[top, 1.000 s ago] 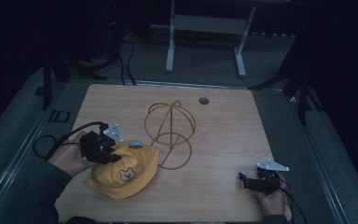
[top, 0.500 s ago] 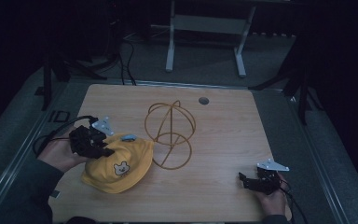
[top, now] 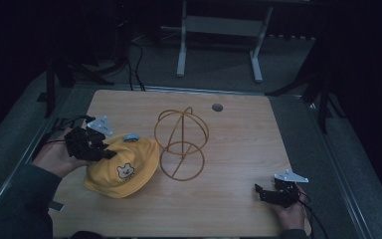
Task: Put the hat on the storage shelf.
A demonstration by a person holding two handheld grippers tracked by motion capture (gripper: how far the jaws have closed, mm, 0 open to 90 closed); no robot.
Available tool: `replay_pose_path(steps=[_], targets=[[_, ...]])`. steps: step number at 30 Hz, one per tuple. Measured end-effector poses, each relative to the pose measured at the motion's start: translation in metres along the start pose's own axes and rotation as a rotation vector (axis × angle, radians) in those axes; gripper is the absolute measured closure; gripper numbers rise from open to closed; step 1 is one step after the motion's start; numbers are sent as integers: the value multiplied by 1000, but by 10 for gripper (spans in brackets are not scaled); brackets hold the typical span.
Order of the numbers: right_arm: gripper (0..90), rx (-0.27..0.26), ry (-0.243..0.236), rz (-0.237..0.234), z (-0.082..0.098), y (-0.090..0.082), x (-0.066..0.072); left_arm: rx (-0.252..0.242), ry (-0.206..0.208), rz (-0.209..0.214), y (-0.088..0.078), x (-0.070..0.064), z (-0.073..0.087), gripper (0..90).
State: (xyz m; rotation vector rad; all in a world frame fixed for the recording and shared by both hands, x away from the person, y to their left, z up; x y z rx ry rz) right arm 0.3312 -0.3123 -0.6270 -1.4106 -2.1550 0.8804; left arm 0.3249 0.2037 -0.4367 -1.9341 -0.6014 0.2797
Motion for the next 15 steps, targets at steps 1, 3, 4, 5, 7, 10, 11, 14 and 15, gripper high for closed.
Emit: replay_pose_path(steps=[1, 3, 4, 5, 7, 10, 11, 14, 15], targets=[[136, 0, 0, 0, 0, 0, 0, -3, -5, 0, 0, 1, 0, 791], [136, 0, 0, 0, 0, 0, 0, -5, -7, -1, -1, 3, 0, 791], [136, 0, 0, 0, 0, 0, 0, -6, -8, -1, -2, 4, 0, 791], [136, 0, 0, 0, 0, 0, 0, -6, -12, -1, -2, 5, 0, 791], [136, 0, 0, 0, 0, 0, 0, -11, -15, -3, -3, 8, -1, 791], [136, -1, 1, 0, 0, 0, 0, -19, -24, -2, -5, 10, -1, 791], [136, -1, 0, 0, 0, 0, 0, -23, -30, -2, -6, 12, -1, 791], [136, -1, 0, 0, 0, 0, 0, -30, -41, -11, -7, 17, -1, 791], [136, 0, 0, 0, 0, 0, 0, -32, -48, -11, -8, 18, -1, 791]])
Point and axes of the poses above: each handheld gripper's, and its own axes: y roughly forward along the jaws, z roughly out of its underside, x roughly to its left, the point moved 8 cm from there along y, roughly forward along the jaws, and after that the axes turned 1 degree about x, right-handed, at the moved point
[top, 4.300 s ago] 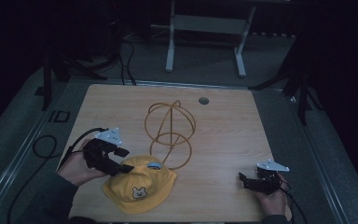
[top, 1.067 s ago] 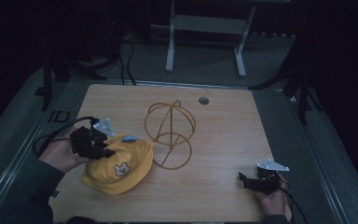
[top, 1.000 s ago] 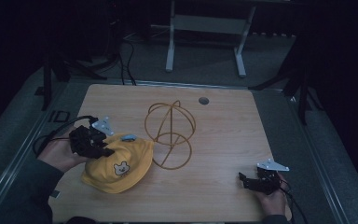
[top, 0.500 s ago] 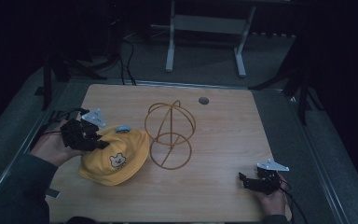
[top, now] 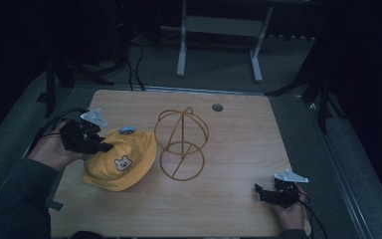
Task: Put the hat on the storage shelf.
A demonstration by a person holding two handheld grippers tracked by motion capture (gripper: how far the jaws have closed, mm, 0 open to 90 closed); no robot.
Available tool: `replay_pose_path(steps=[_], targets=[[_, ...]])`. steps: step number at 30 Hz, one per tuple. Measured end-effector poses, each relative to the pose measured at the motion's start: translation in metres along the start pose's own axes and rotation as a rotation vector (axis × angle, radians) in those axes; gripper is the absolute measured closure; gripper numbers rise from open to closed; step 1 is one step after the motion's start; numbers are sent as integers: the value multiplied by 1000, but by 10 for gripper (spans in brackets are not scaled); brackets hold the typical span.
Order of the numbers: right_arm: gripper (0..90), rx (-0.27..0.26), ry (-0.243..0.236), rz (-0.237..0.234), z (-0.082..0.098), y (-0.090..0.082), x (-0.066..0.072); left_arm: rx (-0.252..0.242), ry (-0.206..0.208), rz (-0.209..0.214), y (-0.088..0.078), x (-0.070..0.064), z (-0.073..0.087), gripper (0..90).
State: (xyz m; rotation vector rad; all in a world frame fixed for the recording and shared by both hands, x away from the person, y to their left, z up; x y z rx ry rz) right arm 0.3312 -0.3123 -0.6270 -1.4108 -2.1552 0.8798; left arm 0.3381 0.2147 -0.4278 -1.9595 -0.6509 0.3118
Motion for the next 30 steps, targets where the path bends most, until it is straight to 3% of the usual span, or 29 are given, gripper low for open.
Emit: replay_pose_path(steps=[10, 30], targets=[[136, 0, 0, 0, 0, 0, 0, -60, -27, 0, -6, 9, -5, 791], [136, 0, -1, 0, 0, 0, 0, -81, -44, -22, -24, 17, -11, 791]])
Point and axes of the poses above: each handheld gripper's, and its own axes: y roughly forward along the jaws, z roughly out of its underside, x roughly to its left, the point moved 8 cm from there along y, roughly forward along the jaws, and after that the axes turned 1 degree about x, right-handed, at the moved point
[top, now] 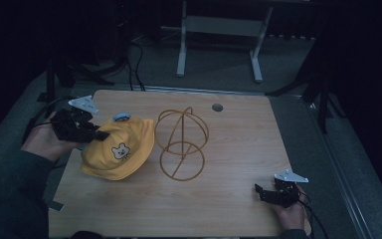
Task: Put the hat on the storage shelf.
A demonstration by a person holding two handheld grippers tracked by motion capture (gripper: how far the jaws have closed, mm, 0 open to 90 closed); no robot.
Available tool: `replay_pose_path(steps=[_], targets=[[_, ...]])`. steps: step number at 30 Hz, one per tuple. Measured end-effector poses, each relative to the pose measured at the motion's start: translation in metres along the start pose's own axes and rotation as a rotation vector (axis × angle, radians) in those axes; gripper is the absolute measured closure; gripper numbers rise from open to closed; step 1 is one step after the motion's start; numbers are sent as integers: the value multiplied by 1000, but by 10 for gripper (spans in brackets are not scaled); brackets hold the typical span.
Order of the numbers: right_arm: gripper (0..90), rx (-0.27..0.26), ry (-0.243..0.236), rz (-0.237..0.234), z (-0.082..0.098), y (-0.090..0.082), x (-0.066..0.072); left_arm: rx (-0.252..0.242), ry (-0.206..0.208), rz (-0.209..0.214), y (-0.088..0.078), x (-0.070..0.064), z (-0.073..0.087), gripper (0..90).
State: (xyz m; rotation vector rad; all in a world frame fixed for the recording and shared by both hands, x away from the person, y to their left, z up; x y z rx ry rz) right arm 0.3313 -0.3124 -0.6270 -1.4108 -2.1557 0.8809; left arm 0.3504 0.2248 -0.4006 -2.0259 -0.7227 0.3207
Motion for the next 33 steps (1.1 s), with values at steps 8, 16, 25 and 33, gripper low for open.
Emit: replay_pose_path(steps=[8, 16, 25, 33], targets=[[136, 0, 1, 0, 0, 0, 0, -25, -22, 3, -10, 6, 0, 791], [136, 1, 1, 0, 0, 0, 0, -33, -34, 2, -16, 8, 0, 790], [137, 0, 1, 0, 0, 0, 0, -52, -37, 12, -24, 10, -4, 790], [137, 0, 1, 0, 0, 0, 0, -80, -35, 28, -30, 8, -7, 790]])
Point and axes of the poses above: each handheld gripper's, and its own axes: y roughly forward along the jaws, z roughly out of its underside, x roughly to its left, the point moved 8 cm from there along y, roughly forward along the jaws, and after that the axes turned 1 degree about x, right-handed, at the moved point
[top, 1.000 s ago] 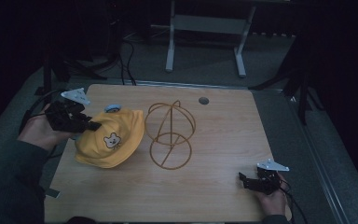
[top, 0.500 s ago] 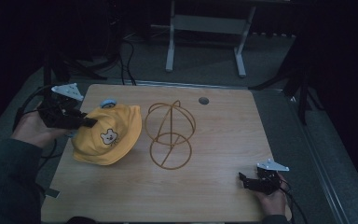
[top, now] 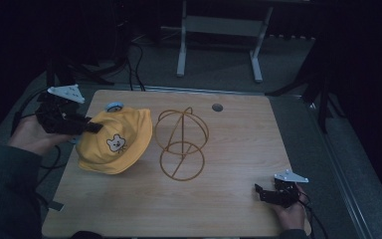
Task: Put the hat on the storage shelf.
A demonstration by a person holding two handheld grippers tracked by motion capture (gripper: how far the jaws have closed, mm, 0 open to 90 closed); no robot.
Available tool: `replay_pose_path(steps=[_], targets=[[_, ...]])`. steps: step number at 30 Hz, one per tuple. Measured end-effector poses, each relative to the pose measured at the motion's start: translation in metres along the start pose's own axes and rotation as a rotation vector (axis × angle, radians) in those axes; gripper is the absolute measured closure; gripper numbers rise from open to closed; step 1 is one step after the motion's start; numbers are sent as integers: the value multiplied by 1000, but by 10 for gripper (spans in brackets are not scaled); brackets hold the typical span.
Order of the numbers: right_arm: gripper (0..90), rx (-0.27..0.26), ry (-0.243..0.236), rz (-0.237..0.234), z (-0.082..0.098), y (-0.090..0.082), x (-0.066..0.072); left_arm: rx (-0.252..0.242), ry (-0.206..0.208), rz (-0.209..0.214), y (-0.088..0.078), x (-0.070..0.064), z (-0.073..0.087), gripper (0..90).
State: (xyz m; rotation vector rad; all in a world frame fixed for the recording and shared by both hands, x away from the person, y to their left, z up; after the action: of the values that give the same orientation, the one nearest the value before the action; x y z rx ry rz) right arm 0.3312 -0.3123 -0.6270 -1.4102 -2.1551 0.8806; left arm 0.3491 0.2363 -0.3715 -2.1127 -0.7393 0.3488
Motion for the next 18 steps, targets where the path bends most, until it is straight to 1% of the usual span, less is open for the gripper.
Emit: replay_pose_path(steps=[5, 12, 18], targets=[[136, 0, 0, 0, 0, 0, 0, -33, -1, 8, -3, -1, -2, 791], [137, 0, 0, 0, 0, 0, 0, -51, 5, 14, -7, -3, -7, 791], [137, 0, 0, 0, 0, 0, 0, -81, 8, 24, -11, -4, -9, 791]])
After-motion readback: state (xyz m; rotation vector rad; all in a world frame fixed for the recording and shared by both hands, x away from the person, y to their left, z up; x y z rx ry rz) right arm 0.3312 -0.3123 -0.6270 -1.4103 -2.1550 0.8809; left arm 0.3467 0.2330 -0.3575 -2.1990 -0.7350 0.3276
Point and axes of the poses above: each handheld gripper's, and its own axes: y roughly forward along the jaws, z roughly out of its underside, x roughly to its left, the point moved 8 cm from there along y, roughly forward along the jaws, and after that the axes turned 1 degree about x, right-handed, at the moved point
